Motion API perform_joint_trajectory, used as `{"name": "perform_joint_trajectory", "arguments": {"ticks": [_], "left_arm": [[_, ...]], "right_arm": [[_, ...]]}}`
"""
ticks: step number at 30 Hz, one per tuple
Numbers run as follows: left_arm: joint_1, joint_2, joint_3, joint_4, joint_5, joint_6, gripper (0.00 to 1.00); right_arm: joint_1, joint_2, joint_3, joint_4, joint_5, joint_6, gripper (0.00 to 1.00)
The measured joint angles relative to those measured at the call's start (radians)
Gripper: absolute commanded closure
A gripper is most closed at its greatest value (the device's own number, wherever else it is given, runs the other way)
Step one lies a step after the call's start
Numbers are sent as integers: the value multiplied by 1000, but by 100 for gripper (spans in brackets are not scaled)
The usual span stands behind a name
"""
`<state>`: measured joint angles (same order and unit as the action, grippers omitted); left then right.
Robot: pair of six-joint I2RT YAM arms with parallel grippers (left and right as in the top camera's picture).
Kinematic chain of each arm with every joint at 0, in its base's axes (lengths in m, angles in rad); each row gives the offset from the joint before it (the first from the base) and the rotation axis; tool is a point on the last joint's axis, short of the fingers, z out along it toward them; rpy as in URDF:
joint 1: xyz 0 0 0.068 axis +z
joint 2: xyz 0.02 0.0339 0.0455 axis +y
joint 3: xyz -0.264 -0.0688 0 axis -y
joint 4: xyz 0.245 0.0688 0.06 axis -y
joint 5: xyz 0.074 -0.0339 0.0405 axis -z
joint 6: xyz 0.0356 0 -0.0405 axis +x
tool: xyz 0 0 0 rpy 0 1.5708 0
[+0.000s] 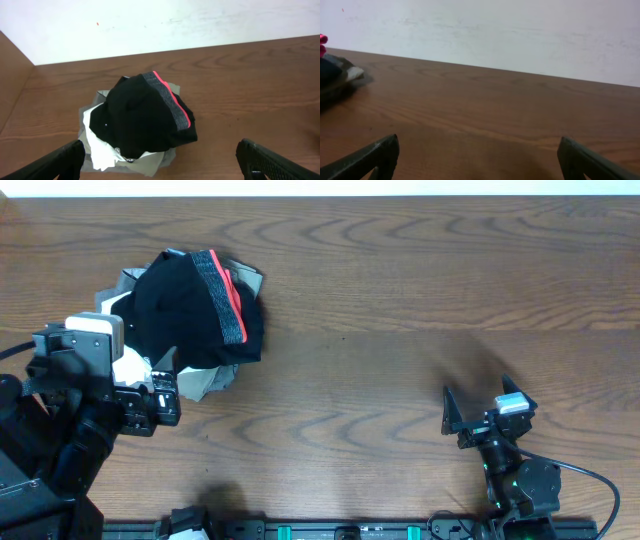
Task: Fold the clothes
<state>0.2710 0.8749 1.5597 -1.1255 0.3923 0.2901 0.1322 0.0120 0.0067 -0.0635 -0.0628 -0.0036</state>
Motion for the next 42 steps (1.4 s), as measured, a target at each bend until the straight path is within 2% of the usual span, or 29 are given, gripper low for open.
{"name": "perform_joint_trajectory", "arguments": {"ticks": [10, 14, 19, 25, 29, 35, 42], "left_arm": [[-6, 0, 0, -38, -4, 3, 2], [-66, -7, -7, -8, -36, 8, 2], [-171, -58, -130, 277, -53, 21, 2], [-258, -177, -466, 656, -60, 23, 2], [-287, -283, -694, 840, -60, 24, 2], [-291, -503, -1003, 1017, -68, 24, 2], [-292, -738, -1266, 1140, -83, 24, 2]], "right_arm": [[0, 0, 0, 0, 0, 0, 1], [0, 0, 0, 0, 0, 0, 1], [0, 0, 0, 0, 0, 0, 1], [0, 0, 0, -1, 0, 0, 1], [0, 0, 0, 0, 0, 0, 1], [0, 0, 0, 0, 0, 0, 1], [0, 0, 0, -1, 0, 0, 1]]}}
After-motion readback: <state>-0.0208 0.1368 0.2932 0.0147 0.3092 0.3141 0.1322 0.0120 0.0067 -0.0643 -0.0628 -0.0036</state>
